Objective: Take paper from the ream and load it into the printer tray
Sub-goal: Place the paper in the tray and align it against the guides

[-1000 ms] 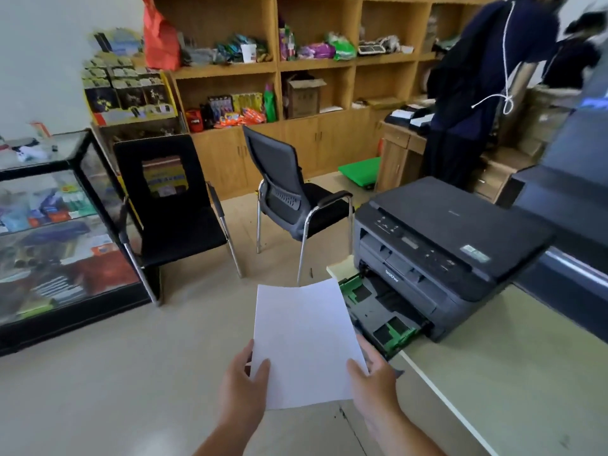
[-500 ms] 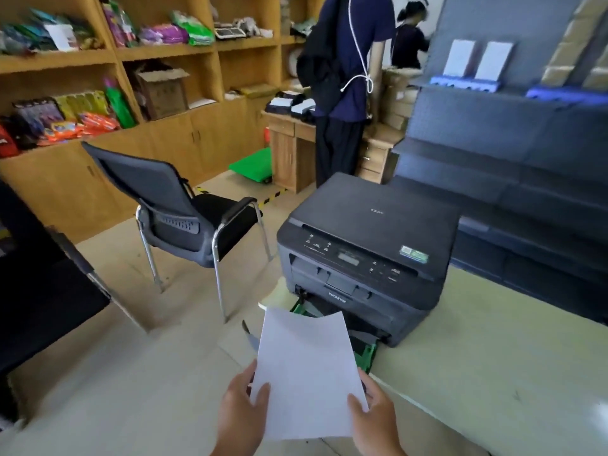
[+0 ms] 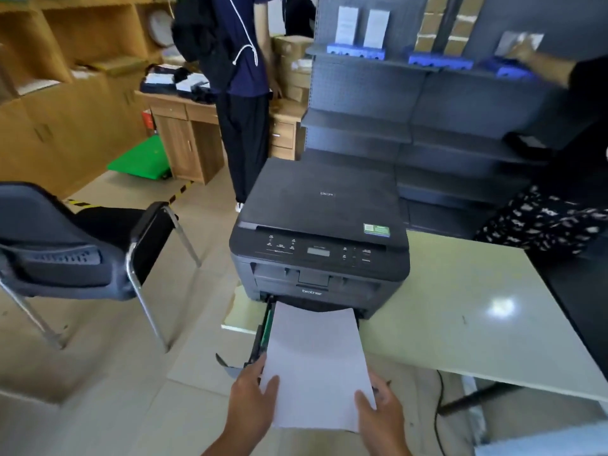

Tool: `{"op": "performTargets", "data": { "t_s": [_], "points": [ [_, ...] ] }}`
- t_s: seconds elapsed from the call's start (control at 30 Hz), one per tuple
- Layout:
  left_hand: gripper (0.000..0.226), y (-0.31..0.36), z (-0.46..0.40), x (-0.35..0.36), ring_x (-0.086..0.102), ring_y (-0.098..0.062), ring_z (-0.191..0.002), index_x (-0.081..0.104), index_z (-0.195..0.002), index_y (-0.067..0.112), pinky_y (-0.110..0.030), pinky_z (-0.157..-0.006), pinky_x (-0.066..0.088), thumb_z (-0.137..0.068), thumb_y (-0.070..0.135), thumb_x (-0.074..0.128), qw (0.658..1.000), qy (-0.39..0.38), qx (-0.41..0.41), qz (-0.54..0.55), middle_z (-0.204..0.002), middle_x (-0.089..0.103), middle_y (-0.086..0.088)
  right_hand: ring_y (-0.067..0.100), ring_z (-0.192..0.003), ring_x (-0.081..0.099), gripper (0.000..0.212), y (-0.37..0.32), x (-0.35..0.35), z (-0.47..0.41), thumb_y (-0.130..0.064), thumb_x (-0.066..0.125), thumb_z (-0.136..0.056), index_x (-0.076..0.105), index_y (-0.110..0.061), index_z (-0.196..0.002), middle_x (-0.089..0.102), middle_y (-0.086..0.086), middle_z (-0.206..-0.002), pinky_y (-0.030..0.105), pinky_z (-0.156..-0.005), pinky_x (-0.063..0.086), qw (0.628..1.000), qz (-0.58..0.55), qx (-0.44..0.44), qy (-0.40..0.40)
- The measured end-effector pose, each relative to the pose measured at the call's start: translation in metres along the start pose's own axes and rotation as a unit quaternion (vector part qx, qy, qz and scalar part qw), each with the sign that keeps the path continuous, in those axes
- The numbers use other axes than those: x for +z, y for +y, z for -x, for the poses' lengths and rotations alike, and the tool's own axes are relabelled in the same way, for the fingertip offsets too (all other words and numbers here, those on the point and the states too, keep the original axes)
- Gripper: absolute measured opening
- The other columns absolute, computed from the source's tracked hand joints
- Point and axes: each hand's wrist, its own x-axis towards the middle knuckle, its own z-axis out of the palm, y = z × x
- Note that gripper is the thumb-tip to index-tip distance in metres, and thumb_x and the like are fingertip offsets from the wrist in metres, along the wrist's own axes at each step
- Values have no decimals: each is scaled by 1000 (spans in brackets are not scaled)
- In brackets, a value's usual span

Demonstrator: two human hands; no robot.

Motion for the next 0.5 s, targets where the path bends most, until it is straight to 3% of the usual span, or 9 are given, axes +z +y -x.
{"op": "performTargets", "data": {
  "t_s": [0.1, 0.17, 0.3, 0.5],
  "points": [
    [44, 1, -17, -2, 61, -16, -94, 57, -133, 12, -30, -90, 49, -89, 9, 66, 999, -31, 23, -19, -108, 65, 3, 26, -99, 64, 43, 0, 12, -4, 6, 57, -90, 62, -11, -128, 69, 15, -118, 18, -71, 50, 1000, -2, 5, 20],
    [42, 1, -27, -2, 61, -14, -92, 59, -130, 12, -27, -86, 47, -89, 8, 65, 998, -45, 25, -31, -105, 64, 5, 24, -96, 64, 44, -1, 18, -11, 6, 57, -89, 61, -11, -129, 69, 15, -119, 27, -83, 49, 1000, -3, 18, 25],
    [44, -4, -50, 6, 63, -24, -104, 60, -132, 12, -29, -91, 46, -89, 10, 65, 996, -63, 8, -68, -115, 66, -10, 22, -92, 68, 45, 0, 27, -31, 6, 57, -88, 61, -15, -128, 71, 10, -107, 28, -80, 54, 999, -14, 42, 28],
    [35, -3, -81, 12, 62, -20, -92, 65, -123, 16, -30, -86, 49, -89, 12, 63, 994, -66, -6, -88, -108, 71, -7, 24, -95, 67, 43, -7, 41, -61, 7, 55, -89, 58, -10, -129, 68, 6, -101, 30, -86, 51, 998, -4, 54, 6]
  ]
}}
